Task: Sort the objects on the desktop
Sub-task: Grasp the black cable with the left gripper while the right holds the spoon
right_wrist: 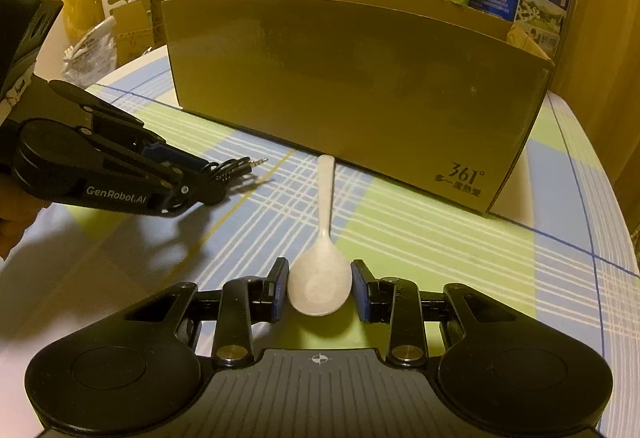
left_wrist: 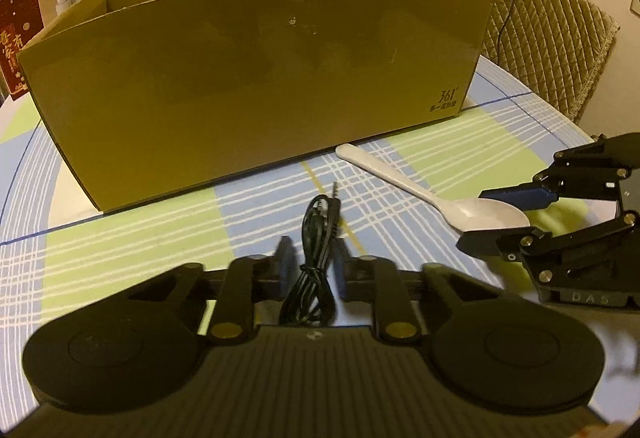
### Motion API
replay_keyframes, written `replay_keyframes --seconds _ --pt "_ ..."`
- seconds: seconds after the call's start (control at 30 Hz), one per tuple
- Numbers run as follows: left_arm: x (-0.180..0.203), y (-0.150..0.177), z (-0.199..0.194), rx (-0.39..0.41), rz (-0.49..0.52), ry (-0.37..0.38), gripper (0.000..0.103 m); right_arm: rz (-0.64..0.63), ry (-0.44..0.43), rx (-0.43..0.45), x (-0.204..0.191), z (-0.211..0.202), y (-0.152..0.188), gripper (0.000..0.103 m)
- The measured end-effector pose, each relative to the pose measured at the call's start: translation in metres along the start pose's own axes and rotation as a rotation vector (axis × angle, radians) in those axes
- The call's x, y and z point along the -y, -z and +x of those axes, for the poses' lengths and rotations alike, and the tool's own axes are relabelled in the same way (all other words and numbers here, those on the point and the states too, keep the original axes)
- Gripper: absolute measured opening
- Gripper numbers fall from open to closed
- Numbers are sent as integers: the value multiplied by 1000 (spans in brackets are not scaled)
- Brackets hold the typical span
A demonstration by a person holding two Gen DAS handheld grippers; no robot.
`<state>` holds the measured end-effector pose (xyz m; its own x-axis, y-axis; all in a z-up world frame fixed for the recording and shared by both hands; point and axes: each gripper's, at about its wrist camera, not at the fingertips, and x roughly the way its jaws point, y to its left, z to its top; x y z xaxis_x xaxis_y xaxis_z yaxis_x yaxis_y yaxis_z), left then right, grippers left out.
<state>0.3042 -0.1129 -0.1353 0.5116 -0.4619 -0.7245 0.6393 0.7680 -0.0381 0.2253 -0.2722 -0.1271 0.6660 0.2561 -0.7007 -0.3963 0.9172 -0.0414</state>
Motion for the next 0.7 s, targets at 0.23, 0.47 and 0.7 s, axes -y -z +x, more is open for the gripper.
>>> replay_keyframes --seconds 0.23,0.47,0.7 --pt "0 2 -10 -41 -99 54 11 55 -42 -14 3 -6 2 30" --pt "16 6 -26 -37 -109 80 11 91 -59 0 3 -16 -2 30" --pt "20 4 -35 -20 -109 62 11 131 -56 20 2 -26 0 30"
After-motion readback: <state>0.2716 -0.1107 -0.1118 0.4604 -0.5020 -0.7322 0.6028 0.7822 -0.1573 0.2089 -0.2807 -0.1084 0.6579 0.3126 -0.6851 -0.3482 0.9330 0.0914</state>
